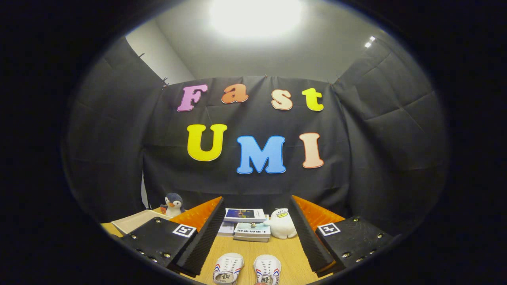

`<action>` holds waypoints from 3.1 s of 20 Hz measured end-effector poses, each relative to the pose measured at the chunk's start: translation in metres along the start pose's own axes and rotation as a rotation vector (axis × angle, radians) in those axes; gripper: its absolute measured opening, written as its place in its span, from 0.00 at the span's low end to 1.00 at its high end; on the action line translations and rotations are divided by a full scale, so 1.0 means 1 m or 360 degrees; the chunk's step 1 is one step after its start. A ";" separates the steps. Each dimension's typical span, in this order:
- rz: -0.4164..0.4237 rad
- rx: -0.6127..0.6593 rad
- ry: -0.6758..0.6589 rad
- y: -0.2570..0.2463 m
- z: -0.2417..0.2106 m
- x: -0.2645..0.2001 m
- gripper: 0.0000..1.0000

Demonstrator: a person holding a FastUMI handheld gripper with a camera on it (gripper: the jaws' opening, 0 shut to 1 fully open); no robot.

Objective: Open the storage box then place both shoes into the box .Put the left shoe in first, then the right shoe, with the right side of both shoes facing outward in a uniform manner.

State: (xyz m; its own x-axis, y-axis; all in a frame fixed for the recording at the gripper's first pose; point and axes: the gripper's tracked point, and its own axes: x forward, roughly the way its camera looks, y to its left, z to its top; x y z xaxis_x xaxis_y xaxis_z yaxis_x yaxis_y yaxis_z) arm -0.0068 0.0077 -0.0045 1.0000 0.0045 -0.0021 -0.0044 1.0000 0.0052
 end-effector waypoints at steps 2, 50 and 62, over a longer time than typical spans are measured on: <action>0.0009 -0.0001 -0.0002 0.002 0.001 0.002 0.96; 0.0692 0.1898 0.1363 0.219 -0.203 -0.014 0.96; 0.0774 0.2007 0.1605 0.244 -0.215 -0.027 0.73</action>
State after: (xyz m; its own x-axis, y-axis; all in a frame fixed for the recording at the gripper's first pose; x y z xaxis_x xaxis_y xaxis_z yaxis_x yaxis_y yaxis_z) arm -0.0350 0.2529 -0.2181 0.5041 0.7894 -0.3504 0.2130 0.2795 0.9362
